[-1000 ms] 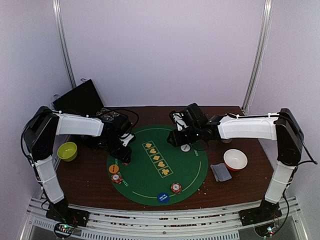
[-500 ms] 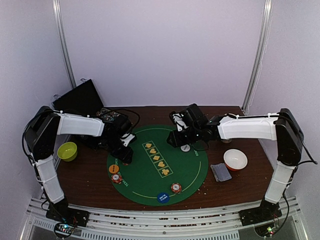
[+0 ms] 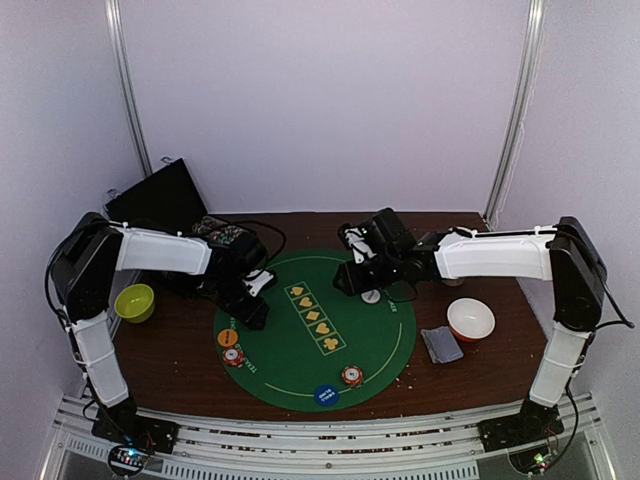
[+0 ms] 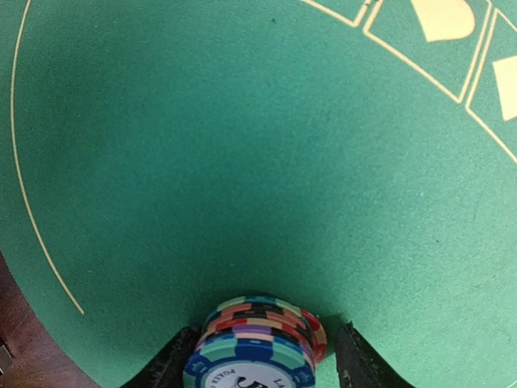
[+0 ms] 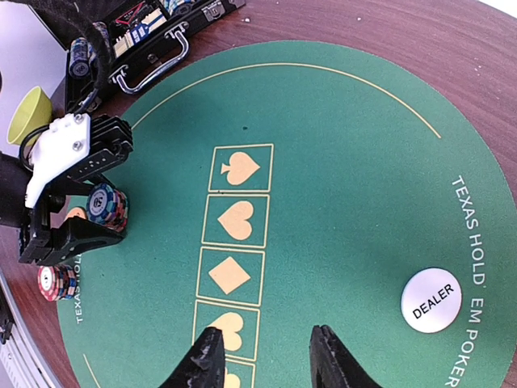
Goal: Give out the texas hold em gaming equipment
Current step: Move the poker chips pile to the big blind area.
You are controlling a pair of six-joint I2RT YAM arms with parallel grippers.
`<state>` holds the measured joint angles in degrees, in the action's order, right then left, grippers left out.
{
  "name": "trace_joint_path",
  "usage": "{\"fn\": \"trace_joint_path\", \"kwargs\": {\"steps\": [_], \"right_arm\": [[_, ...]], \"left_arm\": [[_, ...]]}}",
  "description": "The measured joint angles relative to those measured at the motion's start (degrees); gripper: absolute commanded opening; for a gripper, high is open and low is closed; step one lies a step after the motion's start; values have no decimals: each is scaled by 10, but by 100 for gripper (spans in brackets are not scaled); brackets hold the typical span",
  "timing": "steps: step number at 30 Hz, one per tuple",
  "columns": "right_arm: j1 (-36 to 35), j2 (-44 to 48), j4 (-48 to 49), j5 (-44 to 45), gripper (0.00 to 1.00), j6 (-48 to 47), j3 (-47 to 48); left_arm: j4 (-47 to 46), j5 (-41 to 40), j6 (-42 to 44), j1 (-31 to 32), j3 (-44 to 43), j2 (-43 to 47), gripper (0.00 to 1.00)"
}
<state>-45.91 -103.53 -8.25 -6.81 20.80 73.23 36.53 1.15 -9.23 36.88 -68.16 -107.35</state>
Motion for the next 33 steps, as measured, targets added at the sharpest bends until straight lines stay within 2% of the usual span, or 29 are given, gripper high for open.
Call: {"fn": "trace_joint_path", "kwargs": {"steps": [2,5,8,19,30,33], "right_arm": [[0,-2,1,-1,39,0,0],[0,-5,2,-2,39,0,0],[0,-7,2,-2,39,0,0],[0,-7,2,-2,39,-3,0],[0,-7,-1,-2,39,-12,0],[0,-7,-2,-1,39,-13,0]], "left_arm": [[1,-7,5,2,0,-1,54],[1,-19,7,5,0,-1,40],[0,-28,11,9,0,-2,32],[-1,-25,10,-4,0,-2,11],[-10,-23,12,-104,12,7,9],[-13,-23,14,-106,15,8,16]]}}
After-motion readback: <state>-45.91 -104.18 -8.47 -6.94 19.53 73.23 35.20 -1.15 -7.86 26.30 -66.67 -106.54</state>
